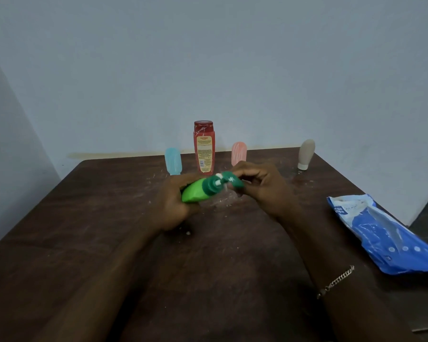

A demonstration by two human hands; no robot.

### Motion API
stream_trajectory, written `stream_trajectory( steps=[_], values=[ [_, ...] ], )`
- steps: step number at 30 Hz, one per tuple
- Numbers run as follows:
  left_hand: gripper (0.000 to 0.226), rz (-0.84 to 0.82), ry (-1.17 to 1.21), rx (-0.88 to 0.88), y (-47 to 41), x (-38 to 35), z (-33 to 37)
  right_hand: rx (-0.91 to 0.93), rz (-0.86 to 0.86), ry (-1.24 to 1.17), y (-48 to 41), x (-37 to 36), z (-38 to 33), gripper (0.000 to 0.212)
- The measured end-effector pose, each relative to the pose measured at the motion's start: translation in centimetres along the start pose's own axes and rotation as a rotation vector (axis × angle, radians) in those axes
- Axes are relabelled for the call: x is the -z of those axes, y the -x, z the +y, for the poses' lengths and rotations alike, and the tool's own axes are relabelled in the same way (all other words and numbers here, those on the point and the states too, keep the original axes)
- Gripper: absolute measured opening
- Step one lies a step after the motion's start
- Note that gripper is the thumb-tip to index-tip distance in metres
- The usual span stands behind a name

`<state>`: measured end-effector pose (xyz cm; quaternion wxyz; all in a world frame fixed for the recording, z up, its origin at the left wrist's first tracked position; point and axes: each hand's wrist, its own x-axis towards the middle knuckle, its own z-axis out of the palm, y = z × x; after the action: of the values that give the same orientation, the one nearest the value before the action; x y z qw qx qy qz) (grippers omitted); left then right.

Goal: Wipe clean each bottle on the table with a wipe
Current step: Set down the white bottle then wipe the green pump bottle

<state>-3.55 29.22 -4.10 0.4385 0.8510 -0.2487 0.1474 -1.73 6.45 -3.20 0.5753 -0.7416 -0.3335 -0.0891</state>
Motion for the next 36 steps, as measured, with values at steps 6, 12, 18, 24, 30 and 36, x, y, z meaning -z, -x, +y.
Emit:
stream_trajectory(
  steps=[6, 12, 18, 24, 30, 36],
  values=[
    [0.043, 0.183, 0.023, 0.031, -1.0, -0.8, -0.4, -0.048, 0.272, -0.023, 0.3, -4.1, -0.1, 0.018],
    [0.044, 0.244, -0.007, 0.048, -0.9, -1.3, 0.0, -0.007, 0.519, -0.102, 0.2, -4.4, -0.9, 0.021],
    [0.032, 0.284, -0.148, 0.027, -1.5, -1.5, -0.2, 0.054, 0.404, 0.005, 0.7, -5.5, -1.1, 0.017],
    [0.027, 0.164, -0.469, 0.206, -1.1, -0.7, -0.5, 0.316, 0.445, 0.694, 1.7, -4.2, -0.1, 0.023],
    [0.036, 0.074, -0.599, 0.128, -0.6, -2.1, -0.3, 0.322, 0.262, 1.174, 1.2, -5.3, 0.6, 0.031],
    [0.052, 0.083, -0.975, 0.000, -0.4, -2.8, -0.8, 0.166, 0.267, 1.275, 0.7, -5.1, 0.7, 0.024]
  ],
)
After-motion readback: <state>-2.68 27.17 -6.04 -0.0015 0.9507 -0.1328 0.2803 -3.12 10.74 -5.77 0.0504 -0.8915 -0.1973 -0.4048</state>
